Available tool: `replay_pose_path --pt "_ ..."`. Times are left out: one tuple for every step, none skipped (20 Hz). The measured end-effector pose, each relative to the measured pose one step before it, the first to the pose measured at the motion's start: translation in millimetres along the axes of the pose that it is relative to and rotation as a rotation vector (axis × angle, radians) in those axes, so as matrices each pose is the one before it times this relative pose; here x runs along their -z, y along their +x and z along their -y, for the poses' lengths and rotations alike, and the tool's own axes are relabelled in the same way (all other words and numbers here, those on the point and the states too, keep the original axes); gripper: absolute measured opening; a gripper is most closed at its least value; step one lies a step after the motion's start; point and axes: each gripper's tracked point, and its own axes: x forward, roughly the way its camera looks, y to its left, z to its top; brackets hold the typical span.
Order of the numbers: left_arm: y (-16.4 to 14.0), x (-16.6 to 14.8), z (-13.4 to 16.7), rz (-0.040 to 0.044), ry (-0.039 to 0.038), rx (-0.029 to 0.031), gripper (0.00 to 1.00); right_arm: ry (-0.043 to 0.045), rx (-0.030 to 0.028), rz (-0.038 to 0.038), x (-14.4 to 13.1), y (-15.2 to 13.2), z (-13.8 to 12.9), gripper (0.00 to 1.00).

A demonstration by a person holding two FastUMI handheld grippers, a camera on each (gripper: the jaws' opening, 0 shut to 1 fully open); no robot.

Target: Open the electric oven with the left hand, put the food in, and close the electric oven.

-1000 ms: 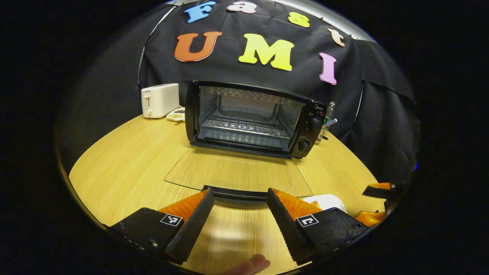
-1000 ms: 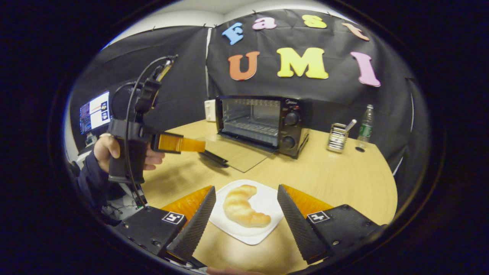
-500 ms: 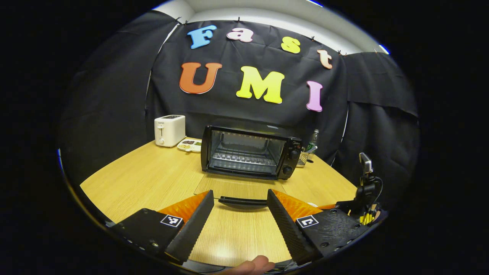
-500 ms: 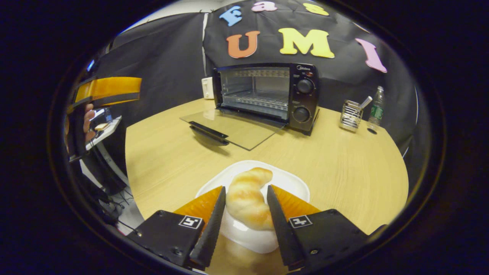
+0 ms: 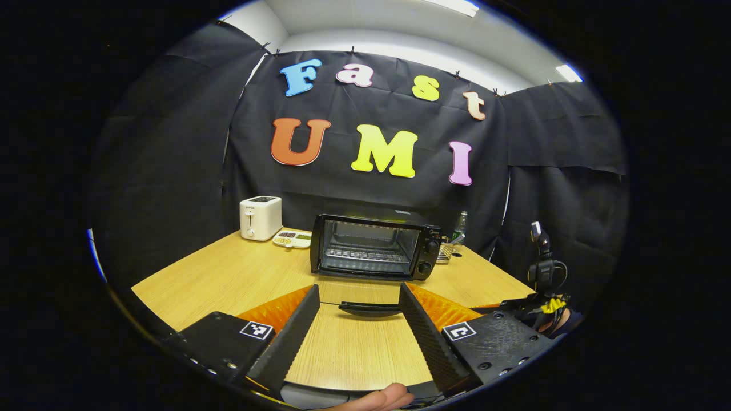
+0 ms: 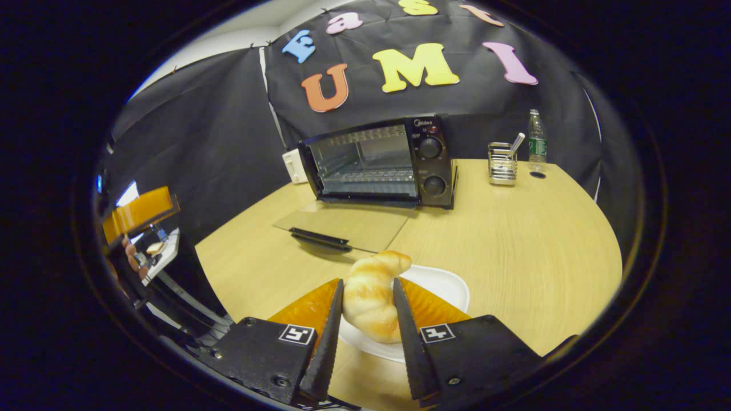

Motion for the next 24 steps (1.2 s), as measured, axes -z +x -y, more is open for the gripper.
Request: replay_pose_path --pt "-2.71 -1.06 -1.64 0.00405 -0.00029 0.00318 0.92 0.01917 -0.00929 0.02062 -10.09 0.81 -7.87 0.52" --pt "-3.63 -2.28 -2.33 0.01051 0.00297 -0.001 0.93 0.01371 -0.01359 0.01296 -10.4 3.2 -8.07 0.52" --pt "-1.88 -2.12 -4.42 0.01539 0.01001 -0.0109 0.92 -0.00395 -0.01665 -0.00026 -5.78 5.21 -9.07 0.52" --pt "-0.74 -1.78 -4.91 0.01059 0.01234 -0.01097 0.92 -0.00458 -0.00671 0.0074 -8.65 7.25 -6.08 0.52" --pt "-0.11 -0.21 -3.64 0.00142 0.00606 -0.00942 0.92 0.00321 0.00247 0.00865 -7.49 9.19 -2.91 0.52" --pt "-2.27 -0.3 -2.02 0.0082 0.00048 -0.00547 0.92 0.01249 -0.00029 0.0041 -6.82 10.47 -1.99 0.51" --pt "-0.27 -2.94 -0.75 0.01364 -0.00074 0.00255 0.92 0.02491 -0.01165 0.00252 -4.92 11.63 -5.81 0.52" --pt "-2.5 -3.13 -0.6 0.0154 0.00356 0.00436 0.92 0.03052 -0.01809 -0.0012 -6.79 13.18 -7.44 0.52" --pt "-0.13 -2.48 -1.37 0.01628 0.01109 0.00373 0.92 0.03 -0.0147 -0.00223 -5.57 13.39 -5.1 0.53" --pt "-0.2 -1.84 -3.64 0.01122 0.01144 -0.00258 0.92 0.02935 -0.00998 0.00216 -6.5 13.58 -2.86 0.52" --pt "1.44 0.31 -3.75 0.00382 0.00523 -0.00759 0.92 0.03081 -0.00849 0.00955 -6.55 14.28 -3.2 0.52" --pt "-0.57 1.24 -2.54 -0.00227 0.00007 -0.00556 0.92 0.03859 0.00242 0.02083 -9.13 15.23 -1.08 0.53" --pt "1.64 0.91 -3.12 -0.00016 -0.0021 -0.00562 0.92 0.05579 0.01107 0.03761 -9.47 14.87 0.5 0.54" --pt "0.96 1.51 -2.94 -0.00777 -0.00285 -0.01231 0.92 0.06384 -0.0055 0.05 -9.83 16.32 -3.36 0.52" --pt "1.82 1.68 -6.09 -0.00611 0.00297 -0.01751 0.92 0.06383 -0.01468 0.04446 -8.57 17.24 -4.45 0.52" --pt "1.57 -0.78 -3.61 0.00308 0.00627 -0.00807 0.93 0.06131 0.00914 0.02238 -3.82 15.33 0.28 0.53" --pt "2.32 -2.89 -0.87 0.0089 0.00292 0.00188 0.92 0.04516 0.01463 0.01292 0.0 15.71 2.24 0.53" --pt "-0.83 -0.1 1.77 0.00049 -0.00159 0.00445 0.92 0.02498 0.01019 0.01252 -1.46 14.95 0.89 0.54" --pt "0.19 1.38 0.67 -0.00417 -0.00133 0.00218 0.92 0.01404 0.00703 0.02215 -2.43 10.32 1.35 0.54" --pt "2.64 1.29 -2.15 -0.00306 0.00417 -0.00231 0.92 0.01492 0.01201 0.03654 -6.13 9.6 2.89 0.55" --pt "2.36 0.4 -1.95 -0.00451 0.00713 -0.00396 0.92 0.01276 0.02106 0.04916 -7.28 8.29 4.77 0.53" --pt "5.06 2.06 -4.58 -0.00516 0.01014 -0.00602 0.92 0.0126 0.03262 0.0497 -8.28 8.7 6.66 0.52" --pt "6.37 2.15 -3.75 -0.00818 0.00981 -0.00333 0.93 0.00814 0.03081 0.044 -5.74 7.71 7.68 0.52" --pt "7.97 0.88 -1.43 -0.00749 0.00772 -0.00117 0.92 0.01156 0.0298 0.04066 -6.56 6.59 5.88 0.51"
